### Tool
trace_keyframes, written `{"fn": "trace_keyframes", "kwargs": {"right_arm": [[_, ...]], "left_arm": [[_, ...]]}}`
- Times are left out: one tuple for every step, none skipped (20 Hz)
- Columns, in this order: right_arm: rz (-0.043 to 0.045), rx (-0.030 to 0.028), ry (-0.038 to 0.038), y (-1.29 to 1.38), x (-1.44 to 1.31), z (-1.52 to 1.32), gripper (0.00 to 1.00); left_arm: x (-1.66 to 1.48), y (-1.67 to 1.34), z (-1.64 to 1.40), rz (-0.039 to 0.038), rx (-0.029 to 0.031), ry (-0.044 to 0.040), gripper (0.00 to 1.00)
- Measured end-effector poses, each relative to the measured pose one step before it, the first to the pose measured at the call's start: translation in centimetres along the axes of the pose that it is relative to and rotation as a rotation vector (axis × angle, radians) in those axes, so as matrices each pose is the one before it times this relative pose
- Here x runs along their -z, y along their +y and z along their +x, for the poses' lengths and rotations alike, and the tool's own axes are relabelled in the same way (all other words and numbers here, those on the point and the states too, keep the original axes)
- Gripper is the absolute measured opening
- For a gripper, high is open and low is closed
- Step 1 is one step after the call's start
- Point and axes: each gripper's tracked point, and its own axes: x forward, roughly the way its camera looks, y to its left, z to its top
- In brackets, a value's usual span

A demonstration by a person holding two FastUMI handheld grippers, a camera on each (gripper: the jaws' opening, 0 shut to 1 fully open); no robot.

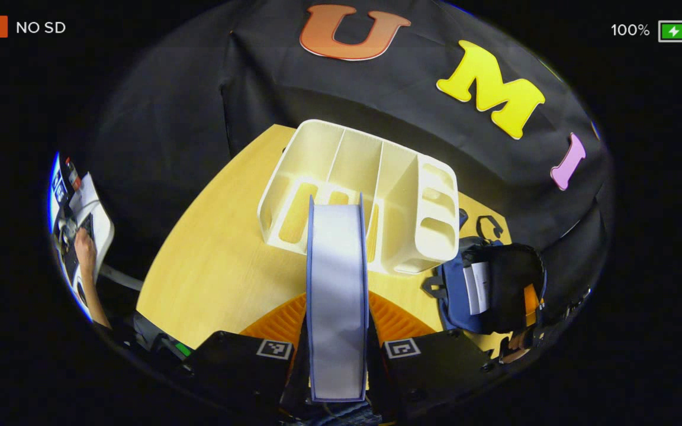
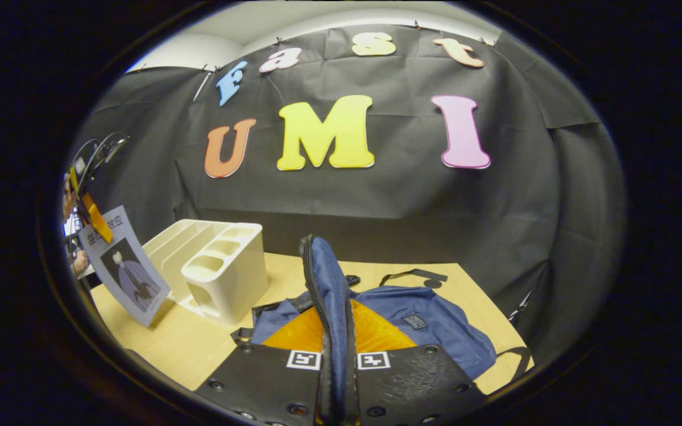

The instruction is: Open the schoolbag, grab two books from the bookshelf and put them into the schoolbag.

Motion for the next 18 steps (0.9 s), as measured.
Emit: {"fn": "trace_keyframes", "kwargs": {"right_arm": [[-0.00998,-0.00222,0.00264,-0.032,-0.068,0.051,0.08],[-0.01182,0.00374,0.00404,-0.137,-0.231,0.200,0.08],[-0.02026,0.00899,0.00478,-0.298,-0.084,0.108,0.08],[-0.02219,0.00763,0.00274,-0.339,-0.274,0.129,0.08],[-0.01908,0.00592,0.00890,-0.267,-0.116,0.034,0.08],[-0.01437,0.00200,0.01098,-0.253,-0.071,0.070,0.08],[-0.01177,0.00412,0.00561,-0.204,-0.103,-0.005,0.08],[-0.01455,0.01193,0.00495,-0.388,-0.086,-0.024,0.08],[-0.01569,0.01126,-0.00162,-0.207,-0.237,0.011,0.08],[-0.00932,0.00676,-0.00166,-0.078,-0.280,-0.072,0.08],[-0.00916,0.00138,0.00142,0.139,-0.119,-0.002,0.08],[-0.00707,0.00145,0.00222,0.089,-0.159,-0.061,0.08],[-0.00366,0.00101,0.00109,0.077,-0.106,-0.075,0.08],[-0.00520,0.00225,-0.00160,-0.026,-0.124,-0.120,0.08],[0.00211,0.00939,-0.00299,-0.328,-0.166,-0.109,0.08],[0.00678,0.01055,-0.00251,-0.381,-0.207,-0.039,0.11],[0.01071,0.00947,-0.00012,-0.274,-0.128,-0.045,0.08],[0.00784,0.00942,0.00287,-0.354,-0.088,0.028,0.08]], "left_arm": [[0.907,0.019,-0.498,-0.02369,0.02534,-0.00913,0.42],[0.597,-0.012,-0.385,-0.02611,0.02547,-0.01374,0.46],[0.480,0.000,-0.450,-0.02048,0.02433,-0.02000,0.42],[0.526,0.100,-0.145,-0.03280,0.01905,-0.01574,0.42],[0.521,0.285,-0.340,-0.03582,0.01773,-0.00941,0.42],[0.566,0.018,-0.197,-0.03808,0.01689,-0.00170,0.42],[0.567,-0.112,-0.170,-0.03733,0.02189,-0.00319,0.42],[0.540,-0.415,-0.018,-0.02442,0.03044,-0.00197,0.42],[0.512,-0.567,0.136,-0.02088,0.04235,0.00351,0.42],[0.305,-1.124,0.298,-0.02608,0.05818,-0.00041,0.42],[0.490,-0.949,0.209,-0.00502,0.05111,0.00780,0.43],[0.663,-0.573,0.535,-0.00183,0.03465,0.01168,0.42],[0.524,-0.524,0.930,-0.00204,0.02200,0.01141,0.42],[0.636,-0.632,0.962,0.00798,0.02502,0.01394,0.42],[0.606,-0.865,0.933,-0.00706,0.03278,0.01459,0.47],[0.431,-1.233,1.097,-0.02239,0.04386,0.01438,0.43],[0.600,-1.399,1.238,-0.00973,0.05149,0.02516,0.42],[0.399,-0.967,0.821,-0.01575,0.04602,0.01592,0.42]]}}
